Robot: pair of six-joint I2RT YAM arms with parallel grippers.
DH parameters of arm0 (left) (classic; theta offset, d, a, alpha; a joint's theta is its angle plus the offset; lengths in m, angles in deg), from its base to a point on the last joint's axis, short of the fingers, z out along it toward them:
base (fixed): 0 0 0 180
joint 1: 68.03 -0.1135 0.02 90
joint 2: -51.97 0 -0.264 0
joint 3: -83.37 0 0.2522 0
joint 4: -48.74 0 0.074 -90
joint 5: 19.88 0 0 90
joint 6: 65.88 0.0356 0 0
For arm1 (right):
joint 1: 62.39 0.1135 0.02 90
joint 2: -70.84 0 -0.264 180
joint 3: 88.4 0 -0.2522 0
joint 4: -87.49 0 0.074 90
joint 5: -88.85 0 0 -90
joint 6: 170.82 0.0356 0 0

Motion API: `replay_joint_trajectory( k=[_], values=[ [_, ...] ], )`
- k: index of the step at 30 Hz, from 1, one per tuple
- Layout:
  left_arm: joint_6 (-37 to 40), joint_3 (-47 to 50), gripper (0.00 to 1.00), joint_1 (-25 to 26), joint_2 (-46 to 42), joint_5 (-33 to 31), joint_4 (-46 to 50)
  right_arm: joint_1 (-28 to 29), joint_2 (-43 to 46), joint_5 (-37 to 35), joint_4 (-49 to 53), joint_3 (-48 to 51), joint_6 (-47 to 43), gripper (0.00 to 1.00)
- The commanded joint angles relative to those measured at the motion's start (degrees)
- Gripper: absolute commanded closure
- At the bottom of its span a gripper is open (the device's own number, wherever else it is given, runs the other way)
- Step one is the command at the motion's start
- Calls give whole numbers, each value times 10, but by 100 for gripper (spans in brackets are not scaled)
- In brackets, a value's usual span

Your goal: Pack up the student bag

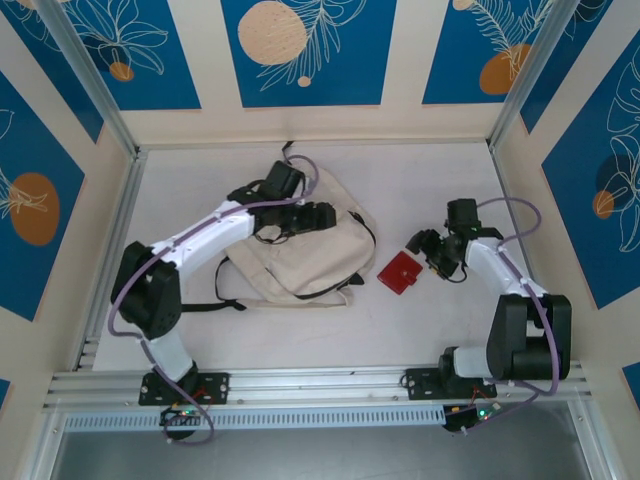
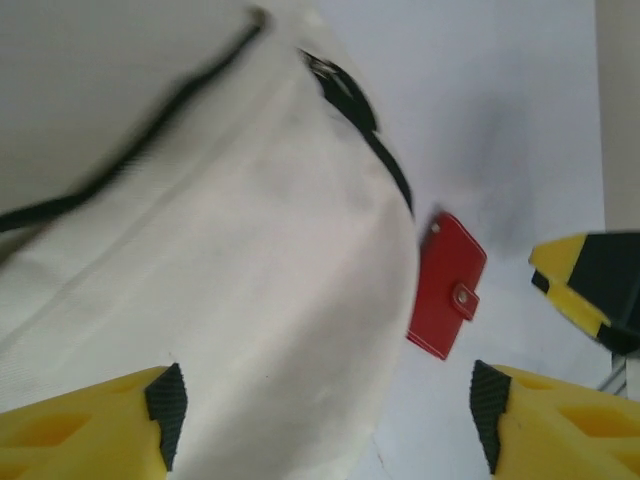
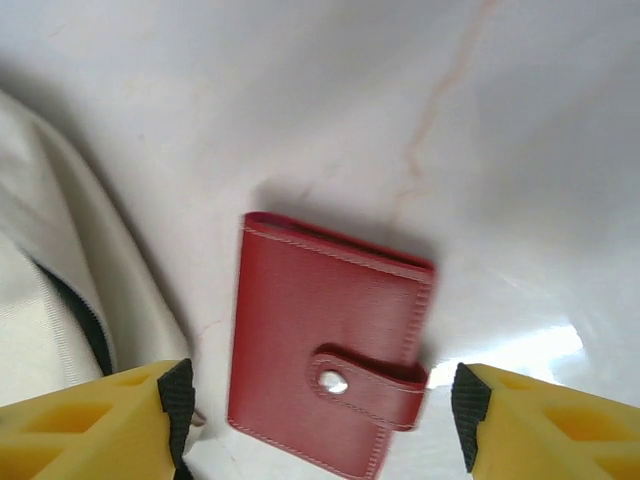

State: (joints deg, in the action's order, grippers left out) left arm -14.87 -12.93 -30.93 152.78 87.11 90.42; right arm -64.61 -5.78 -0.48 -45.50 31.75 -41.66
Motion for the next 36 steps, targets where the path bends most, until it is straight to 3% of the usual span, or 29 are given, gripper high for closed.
replay_joint_trajectory(
  k=[1, 7, 13, 23, 36],
  values=[
    [18, -38, 26, 30, 33, 20, -15, -23, 3, 58, 5, 42, 3, 30],
    [34, -89, 35, 85, 91, 16, -19, -36, -21, 127, -31, 69, -3, 36],
    [53, -158, 51, 125, 169, -1, -11, -59, -29, 149, -56, 94, 0, 42],
    [42, -264, 67, 153, 289, -12, 33, -72, -39, 169, -88, 111, -17, 53],
    [30, -317, 69, 173, 370, 26, 75, -71, -60, 210, -118, 118, -24, 54]
  ],
)
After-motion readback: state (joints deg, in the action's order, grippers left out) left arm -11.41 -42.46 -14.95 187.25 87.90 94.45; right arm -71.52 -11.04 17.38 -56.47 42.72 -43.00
